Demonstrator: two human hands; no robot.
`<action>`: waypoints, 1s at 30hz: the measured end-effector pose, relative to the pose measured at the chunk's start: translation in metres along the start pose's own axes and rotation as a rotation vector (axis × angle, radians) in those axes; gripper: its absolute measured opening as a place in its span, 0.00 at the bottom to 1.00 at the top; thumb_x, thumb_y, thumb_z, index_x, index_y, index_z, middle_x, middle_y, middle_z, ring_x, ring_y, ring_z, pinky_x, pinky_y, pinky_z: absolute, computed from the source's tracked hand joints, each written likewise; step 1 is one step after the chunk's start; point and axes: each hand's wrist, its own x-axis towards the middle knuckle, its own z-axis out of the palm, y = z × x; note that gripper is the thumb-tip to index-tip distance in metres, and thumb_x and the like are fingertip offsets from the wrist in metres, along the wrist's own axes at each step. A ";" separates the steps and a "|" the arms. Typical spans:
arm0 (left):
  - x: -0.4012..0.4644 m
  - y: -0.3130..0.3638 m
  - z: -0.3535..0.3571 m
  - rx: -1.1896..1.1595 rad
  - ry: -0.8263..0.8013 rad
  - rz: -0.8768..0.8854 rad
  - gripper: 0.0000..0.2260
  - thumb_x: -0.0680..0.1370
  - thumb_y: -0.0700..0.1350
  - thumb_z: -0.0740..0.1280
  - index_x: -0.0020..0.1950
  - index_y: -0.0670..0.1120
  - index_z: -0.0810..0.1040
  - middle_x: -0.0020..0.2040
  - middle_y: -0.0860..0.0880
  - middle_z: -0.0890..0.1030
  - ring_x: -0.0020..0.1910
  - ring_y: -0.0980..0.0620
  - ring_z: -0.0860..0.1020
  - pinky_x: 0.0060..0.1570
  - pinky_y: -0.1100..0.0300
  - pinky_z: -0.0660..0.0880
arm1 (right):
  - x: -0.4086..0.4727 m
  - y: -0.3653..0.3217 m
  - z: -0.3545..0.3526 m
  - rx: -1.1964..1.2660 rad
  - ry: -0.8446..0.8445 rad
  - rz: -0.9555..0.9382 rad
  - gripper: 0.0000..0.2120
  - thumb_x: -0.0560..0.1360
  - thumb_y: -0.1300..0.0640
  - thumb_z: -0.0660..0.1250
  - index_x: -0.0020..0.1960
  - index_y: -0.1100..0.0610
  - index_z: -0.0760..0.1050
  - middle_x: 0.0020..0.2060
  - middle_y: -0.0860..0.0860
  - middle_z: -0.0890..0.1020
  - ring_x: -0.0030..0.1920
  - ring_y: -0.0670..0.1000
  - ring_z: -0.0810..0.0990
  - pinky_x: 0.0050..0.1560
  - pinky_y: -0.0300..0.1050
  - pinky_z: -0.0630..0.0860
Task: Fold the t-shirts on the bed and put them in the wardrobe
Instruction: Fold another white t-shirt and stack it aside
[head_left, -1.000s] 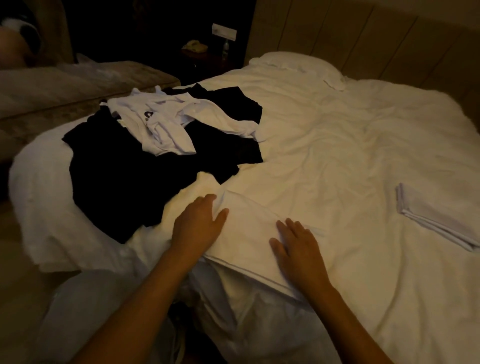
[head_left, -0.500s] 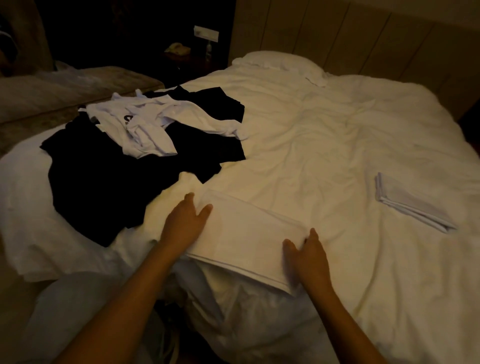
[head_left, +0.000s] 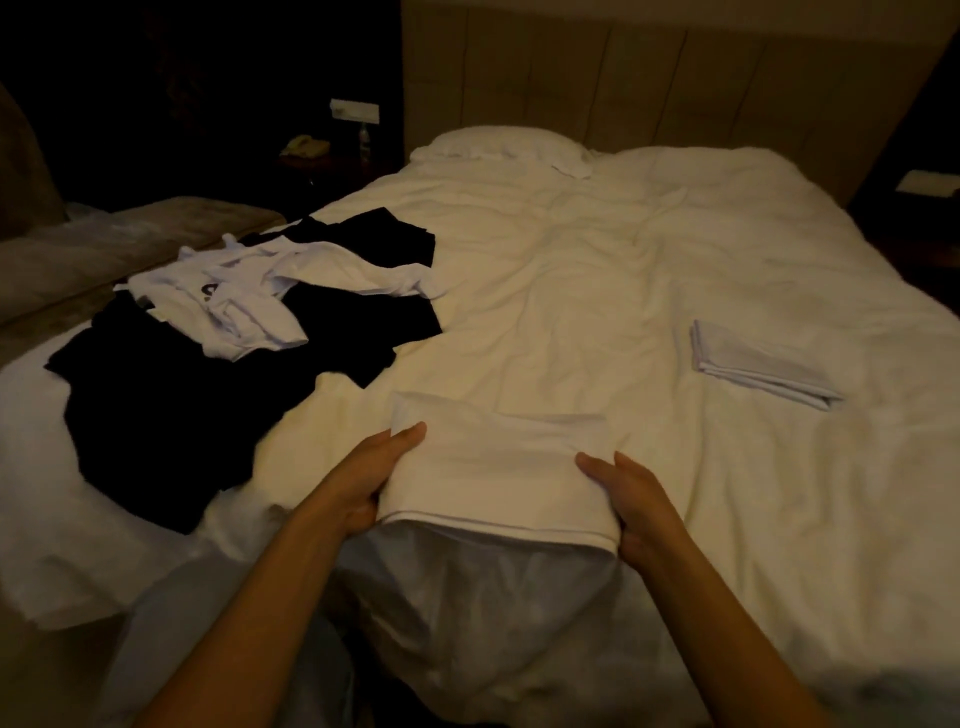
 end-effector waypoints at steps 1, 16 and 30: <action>-0.002 0.001 0.012 -0.033 -0.031 0.013 0.16 0.79 0.49 0.66 0.64 0.43 0.77 0.53 0.43 0.84 0.53 0.45 0.81 0.48 0.54 0.77 | -0.005 -0.008 -0.011 0.011 0.006 -0.015 0.05 0.75 0.66 0.69 0.51 0.62 0.78 0.41 0.56 0.83 0.40 0.53 0.81 0.39 0.44 0.81; 0.043 0.001 0.243 0.060 -0.302 0.083 0.14 0.79 0.46 0.67 0.64 0.45 0.77 0.55 0.43 0.84 0.54 0.44 0.82 0.52 0.51 0.79 | 0.023 -0.066 -0.210 0.203 0.251 -0.131 0.06 0.75 0.66 0.69 0.51 0.60 0.78 0.43 0.57 0.84 0.36 0.52 0.84 0.33 0.42 0.81; 0.206 0.058 0.422 0.168 -0.308 0.226 0.13 0.79 0.50 0.68 0.61 0.46 0.78 0.51 0.50 0.84 0.48 0.53 0.82 0.45 0.61 0.78 | 0.223 -0.168 -0.313 0.147 0.343 -0.256 0.05 0.76 0.64 0.69 0.51 0.62 0.77 0.44 0.59 0.82 0.36 0.52 0.81 0.29 0.42 0.80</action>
